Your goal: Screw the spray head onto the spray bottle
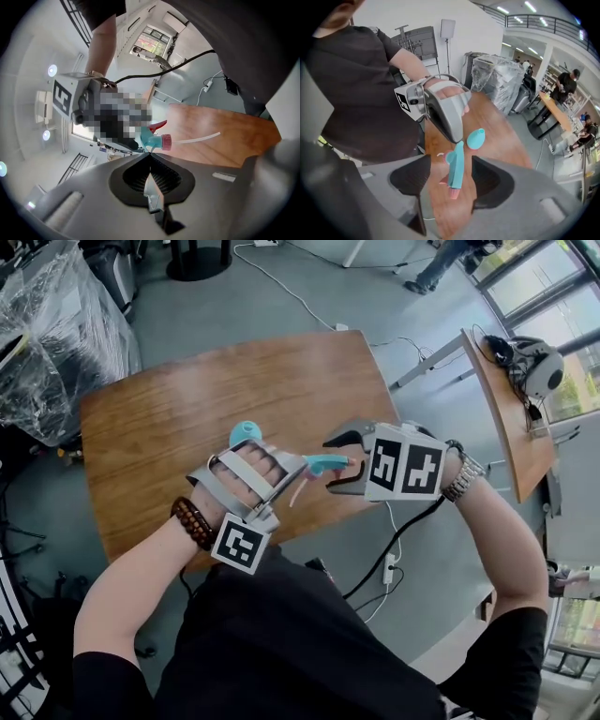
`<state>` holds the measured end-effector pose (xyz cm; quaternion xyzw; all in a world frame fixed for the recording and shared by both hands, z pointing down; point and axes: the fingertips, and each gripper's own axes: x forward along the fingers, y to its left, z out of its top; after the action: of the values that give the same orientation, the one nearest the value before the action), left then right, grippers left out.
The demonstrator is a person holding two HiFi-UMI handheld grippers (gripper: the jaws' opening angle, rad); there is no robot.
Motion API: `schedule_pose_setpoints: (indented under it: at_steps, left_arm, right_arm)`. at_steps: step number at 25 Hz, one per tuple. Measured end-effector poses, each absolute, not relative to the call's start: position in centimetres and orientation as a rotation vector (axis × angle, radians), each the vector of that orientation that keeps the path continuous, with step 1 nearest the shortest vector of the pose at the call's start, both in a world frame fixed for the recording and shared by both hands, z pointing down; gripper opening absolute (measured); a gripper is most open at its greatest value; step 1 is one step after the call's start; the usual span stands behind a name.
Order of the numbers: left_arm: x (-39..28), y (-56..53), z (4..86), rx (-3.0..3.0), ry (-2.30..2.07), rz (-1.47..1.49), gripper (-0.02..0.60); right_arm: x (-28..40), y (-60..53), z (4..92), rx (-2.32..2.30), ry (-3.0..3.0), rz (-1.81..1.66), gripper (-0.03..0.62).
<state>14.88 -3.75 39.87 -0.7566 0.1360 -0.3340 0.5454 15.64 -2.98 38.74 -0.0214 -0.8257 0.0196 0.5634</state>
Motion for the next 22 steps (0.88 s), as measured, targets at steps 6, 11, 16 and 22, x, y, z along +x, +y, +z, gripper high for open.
schedule_pose_setpoints:
  at_steps: [6, 11, 16, 22]
  left_arm:
    - [14.8, -3.2, 39.3, -1.735, 0.314, -0.754, 0.017]
    - [14.8, -2.7, 38.9, -1.707, 0.308, -0.728, 0.018]
    - [14.9, -2.2, 38.7, -1.696, 0.298, -0.708, 0.018]
    - [14.9, -1.9, 38.6, -1.693, 0.303, -0.699, 0.017]
  right_arm:
    - [14.7, -1.9, 41.6, -0.124, -1.87, 0.075, 0.256]
    - [14.1, -1.4, 42.0, -0.151, -1.871, 0.078, 0.255]
    - [14.4, -1.3, 42.4, -0.162, -1.858, 0.035, 0.234]
    - [14.3, -1.1, 42.5, -0.173, -1.874, -0.01, 0.14]
